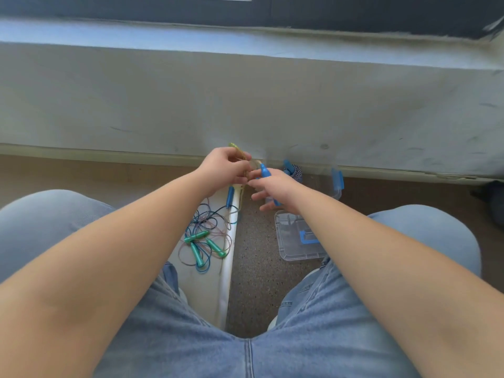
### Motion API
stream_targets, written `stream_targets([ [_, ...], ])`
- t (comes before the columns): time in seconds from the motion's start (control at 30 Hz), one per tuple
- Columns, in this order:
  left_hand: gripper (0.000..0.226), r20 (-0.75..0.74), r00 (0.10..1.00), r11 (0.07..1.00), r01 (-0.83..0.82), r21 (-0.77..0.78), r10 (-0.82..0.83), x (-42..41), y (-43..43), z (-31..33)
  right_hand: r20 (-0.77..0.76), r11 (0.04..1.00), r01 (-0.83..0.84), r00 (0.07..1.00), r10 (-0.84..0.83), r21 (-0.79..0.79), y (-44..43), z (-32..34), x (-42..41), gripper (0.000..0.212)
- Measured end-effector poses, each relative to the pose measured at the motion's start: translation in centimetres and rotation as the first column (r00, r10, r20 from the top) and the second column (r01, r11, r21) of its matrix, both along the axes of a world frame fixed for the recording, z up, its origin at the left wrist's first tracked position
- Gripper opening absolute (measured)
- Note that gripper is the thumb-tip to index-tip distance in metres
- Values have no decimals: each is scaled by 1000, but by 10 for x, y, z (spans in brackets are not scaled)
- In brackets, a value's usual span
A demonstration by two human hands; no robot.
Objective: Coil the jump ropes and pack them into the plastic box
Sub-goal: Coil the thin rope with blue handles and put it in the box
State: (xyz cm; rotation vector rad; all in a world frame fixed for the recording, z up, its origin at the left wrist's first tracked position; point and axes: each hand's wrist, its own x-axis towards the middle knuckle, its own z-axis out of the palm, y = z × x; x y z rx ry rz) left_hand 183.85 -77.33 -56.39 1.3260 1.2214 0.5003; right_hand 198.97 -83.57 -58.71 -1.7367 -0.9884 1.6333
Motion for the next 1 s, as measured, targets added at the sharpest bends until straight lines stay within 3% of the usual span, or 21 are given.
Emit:
stream_targets([
  [0.07, 21, 144, 988, 997, -52, -60, 60, 5, -1, 4, 6, 996, -82, 997, 82, 21, 0, -4, -7, 29],
  [0.13, 21, 182, 979, 994, -79, -74, 91, 7, -2, 7, -23, 993, -117, 993, 118, 27, 1, -8, -12, 29],
  [0.23, 19, 57, 992, 994, -112, -13, 113, 3, 3, 3, -120, 994, -92, 988, 98, 50, 3, -6, -16, 13],
  [0.33, 19, 0, 984, 982, -177, -72, 177, -3, 4, -3, -267, 991, 115, 959, -92, 71, 9, 2, -18, 12],
  [0.4, 28, -63, 992, 980, -118, -158, 109, -5, -3, -8, -325, 960, 270, 916, -235, 68, 17, 7, -18, 15],
  [0.5, 40, -156, 972, 955, 129, -269, -175, -11, -20, -15, -383, 917, 395, 857, -346, 55, 26, 16, -15, 16],
  [0.6, 32, -305, 863, 914, 361, -184, -402, -21, -29, -31, -410, 894, 447, 823, -392, 41, 30, 26, -12, 14],
  [0.7, 36, -472, 855, 962, 268, 49, -214, -27, -26, -47, -425, 885, 466, 801, -421, 2, 32, 31, -9, 9],
  [0.77, 45, -386, 909, 979, 195, 62, -157, -26, -23, -48, -432, 890, 454, 796, -424, -38, 32, 29, -9, 8],
  [0.87, 42, -299, 907, 953, 303, -26, -296, -19, -26, -43, -456, 900, 427, 787, -416, -86, 30, 25, -11, 5],
  [0.93, 25, -339, 897, 949, 312, 35, -282, -15, -30, -45, -470, 902, 421, 780, -413, -94, 29, 24, -14, 5],
  [1.0, 24, -407, 874, 945, 319, 65, -267, -15, -30, -48, -445, 887, 457, 782, -437, -67, 30, 24, -14, 7],
])
